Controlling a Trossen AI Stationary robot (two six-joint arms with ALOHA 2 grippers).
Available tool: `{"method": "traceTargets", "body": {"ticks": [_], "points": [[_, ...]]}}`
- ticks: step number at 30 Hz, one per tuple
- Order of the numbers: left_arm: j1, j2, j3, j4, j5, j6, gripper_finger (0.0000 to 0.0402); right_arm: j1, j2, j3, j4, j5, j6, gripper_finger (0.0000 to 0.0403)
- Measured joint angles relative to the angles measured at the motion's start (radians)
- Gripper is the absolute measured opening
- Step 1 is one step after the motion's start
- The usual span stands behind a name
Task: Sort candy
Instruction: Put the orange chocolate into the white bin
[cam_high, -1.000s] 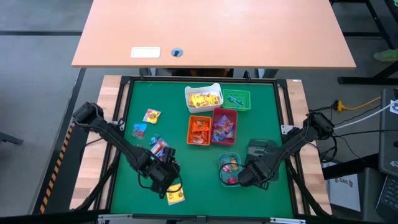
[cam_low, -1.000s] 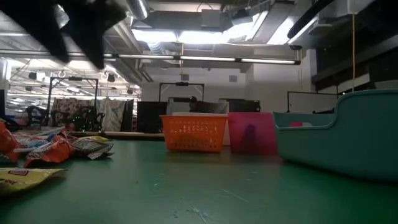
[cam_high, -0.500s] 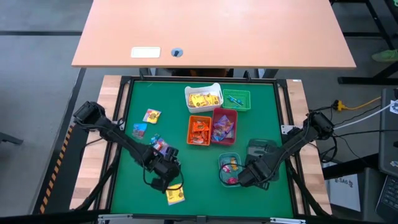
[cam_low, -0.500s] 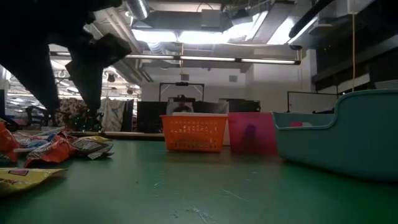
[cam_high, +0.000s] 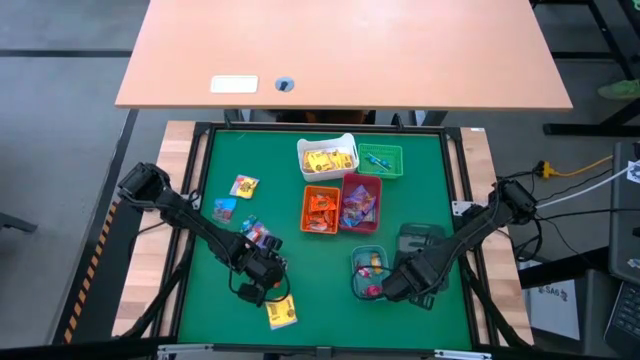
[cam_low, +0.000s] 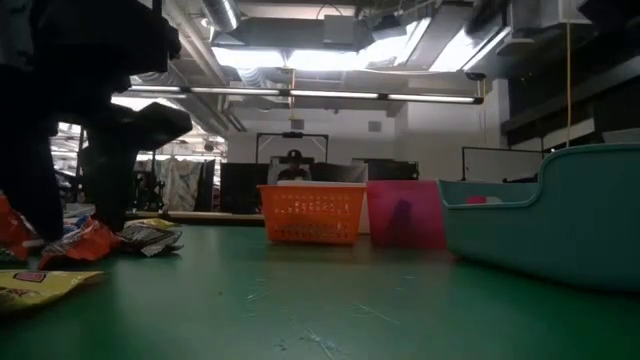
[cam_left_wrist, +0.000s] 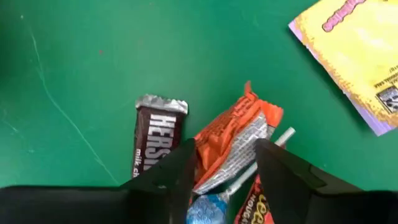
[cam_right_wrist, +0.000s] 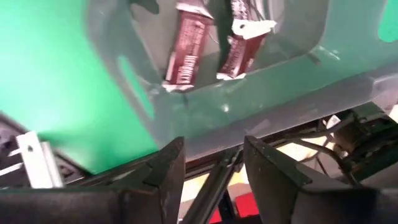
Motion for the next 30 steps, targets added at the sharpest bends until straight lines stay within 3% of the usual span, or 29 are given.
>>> {"method": "traceTargets", "body": {"ticks": [8,13,23,30], "points": [[0.020,-0.001,-0.015,0.016,0.003,-0.001,0.0072,0.000,0.000,0.140,0.009,0.124,0.000,0.0163],[0.024,-0.001,-0.016,0.024,0.004,-0.024,0.0011,0.000,-0.001,0.196,0.142,0.239,-0.002,0.0163],[0.035,0.001,0.092,0.040,-0.008,-0.034,0.0001,0.000,-0.001,0.200,0.548,0.357,-0.209,0.0163],[0.101,0.001,0.184,0.057,-0.156,0.013,0.0000,0.000,-0.001,0.200,0.769,0.404,-0.319,0.0163]]}}
